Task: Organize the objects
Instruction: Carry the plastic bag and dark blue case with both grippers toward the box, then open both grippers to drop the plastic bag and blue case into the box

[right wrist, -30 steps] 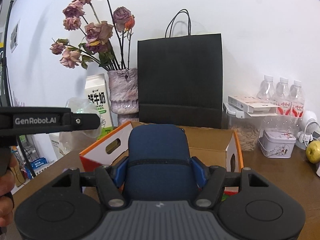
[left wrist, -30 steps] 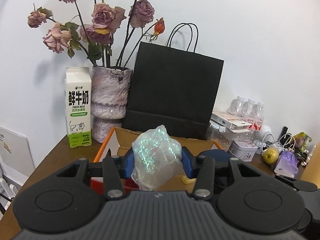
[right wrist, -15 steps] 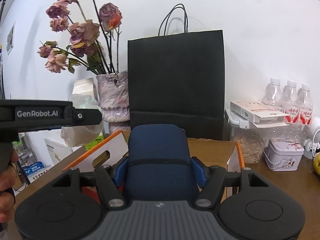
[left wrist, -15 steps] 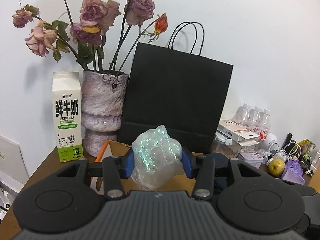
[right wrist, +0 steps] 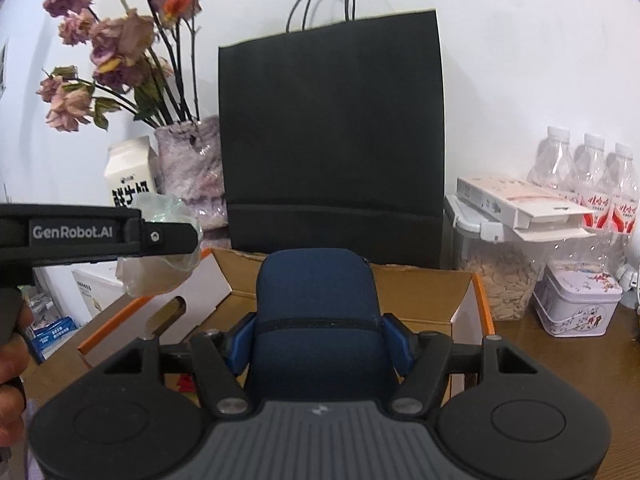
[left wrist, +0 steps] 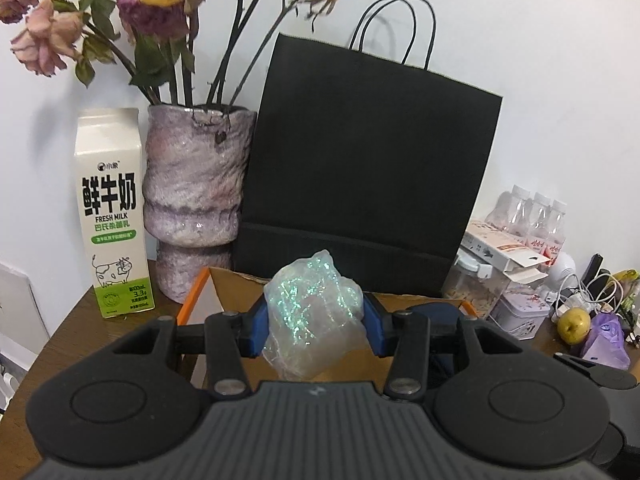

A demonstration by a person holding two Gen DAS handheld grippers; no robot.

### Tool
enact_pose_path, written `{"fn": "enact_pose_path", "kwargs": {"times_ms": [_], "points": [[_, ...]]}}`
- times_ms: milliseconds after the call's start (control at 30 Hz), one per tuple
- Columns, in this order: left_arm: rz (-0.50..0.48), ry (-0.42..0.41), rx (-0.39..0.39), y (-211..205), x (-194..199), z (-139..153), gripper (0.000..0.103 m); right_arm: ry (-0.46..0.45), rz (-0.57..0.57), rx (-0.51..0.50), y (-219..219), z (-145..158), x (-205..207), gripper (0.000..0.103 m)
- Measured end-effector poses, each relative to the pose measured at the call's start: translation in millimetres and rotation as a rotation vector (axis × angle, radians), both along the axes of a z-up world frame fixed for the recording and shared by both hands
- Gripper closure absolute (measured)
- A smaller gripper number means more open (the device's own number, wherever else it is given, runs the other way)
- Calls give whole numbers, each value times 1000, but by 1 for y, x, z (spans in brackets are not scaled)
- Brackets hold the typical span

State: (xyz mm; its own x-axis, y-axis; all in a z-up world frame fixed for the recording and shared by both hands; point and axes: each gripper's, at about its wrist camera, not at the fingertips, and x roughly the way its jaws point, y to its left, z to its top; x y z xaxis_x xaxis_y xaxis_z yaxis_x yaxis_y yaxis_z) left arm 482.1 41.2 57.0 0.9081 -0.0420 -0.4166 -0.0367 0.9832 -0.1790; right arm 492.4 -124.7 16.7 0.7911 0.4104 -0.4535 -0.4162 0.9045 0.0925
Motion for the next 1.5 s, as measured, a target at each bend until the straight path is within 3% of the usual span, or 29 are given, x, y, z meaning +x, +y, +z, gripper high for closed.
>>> {"fn": "enact_pose_path", "kwargs": {"times_ms": [433, 467, 500, 567, 600, 1000, 1500], "points": [[25, 64, 12, 2, 24, -18, 52, 30, -49, -7, 0, -12, 20, 37], [27, 59, 19, 2, 25, -18, 47, 37, -50, -1, -1, -13, 22, 35], [29, 57, 28, 1, 25, -18, 34, 39, -53, 1, -1, -14, 22, 32], [29, 48, 40, 0, 22, -18, 8, 34, -59, 5, -3, -13, 22, 0], [39, 34, 49, -1, 20, -17, 0, 22, -65, -1, -2, -12, 20, 0], [82, 33, 34, 5, 16, -13, 0, 31, -61, 6, -7, -8, 17, 0], [57, -80, 41, 1, -30, 15, 0, -31, -29, -1, -11, 8, -16, 0]]}}
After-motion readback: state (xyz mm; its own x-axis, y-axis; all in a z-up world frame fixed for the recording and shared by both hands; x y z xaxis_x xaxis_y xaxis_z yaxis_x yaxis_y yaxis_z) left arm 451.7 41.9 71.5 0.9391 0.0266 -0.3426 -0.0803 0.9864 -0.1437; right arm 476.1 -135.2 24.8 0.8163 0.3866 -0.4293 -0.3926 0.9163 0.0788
